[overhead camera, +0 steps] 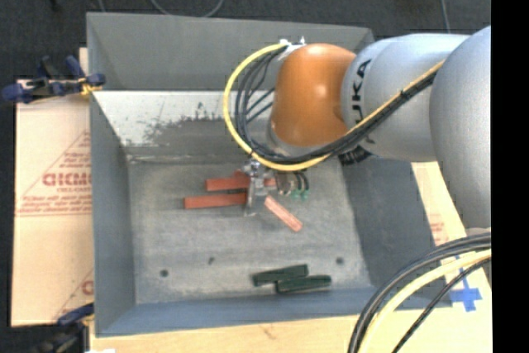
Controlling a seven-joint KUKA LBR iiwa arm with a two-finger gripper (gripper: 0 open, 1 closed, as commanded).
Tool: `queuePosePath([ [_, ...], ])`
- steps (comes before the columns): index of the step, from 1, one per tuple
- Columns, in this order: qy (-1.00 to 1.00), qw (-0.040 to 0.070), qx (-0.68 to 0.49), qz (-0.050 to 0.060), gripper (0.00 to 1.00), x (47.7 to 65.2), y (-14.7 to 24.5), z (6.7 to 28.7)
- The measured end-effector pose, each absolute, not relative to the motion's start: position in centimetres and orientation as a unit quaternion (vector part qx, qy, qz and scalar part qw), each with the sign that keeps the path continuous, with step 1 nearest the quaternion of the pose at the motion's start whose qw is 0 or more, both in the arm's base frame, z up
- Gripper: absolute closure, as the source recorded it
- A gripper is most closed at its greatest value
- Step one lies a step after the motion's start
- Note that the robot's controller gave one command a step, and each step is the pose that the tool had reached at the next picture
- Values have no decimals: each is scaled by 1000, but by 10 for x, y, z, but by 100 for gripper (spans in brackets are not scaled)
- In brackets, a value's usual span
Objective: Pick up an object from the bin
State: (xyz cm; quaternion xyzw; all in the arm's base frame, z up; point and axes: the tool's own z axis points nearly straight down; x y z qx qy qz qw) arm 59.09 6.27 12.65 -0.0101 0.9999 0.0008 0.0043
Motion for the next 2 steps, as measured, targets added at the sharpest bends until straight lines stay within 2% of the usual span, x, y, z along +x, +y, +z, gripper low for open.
queuePosePath([
  [2, 1000, 3, -5, 1, 100, 594, 62, 188],
])
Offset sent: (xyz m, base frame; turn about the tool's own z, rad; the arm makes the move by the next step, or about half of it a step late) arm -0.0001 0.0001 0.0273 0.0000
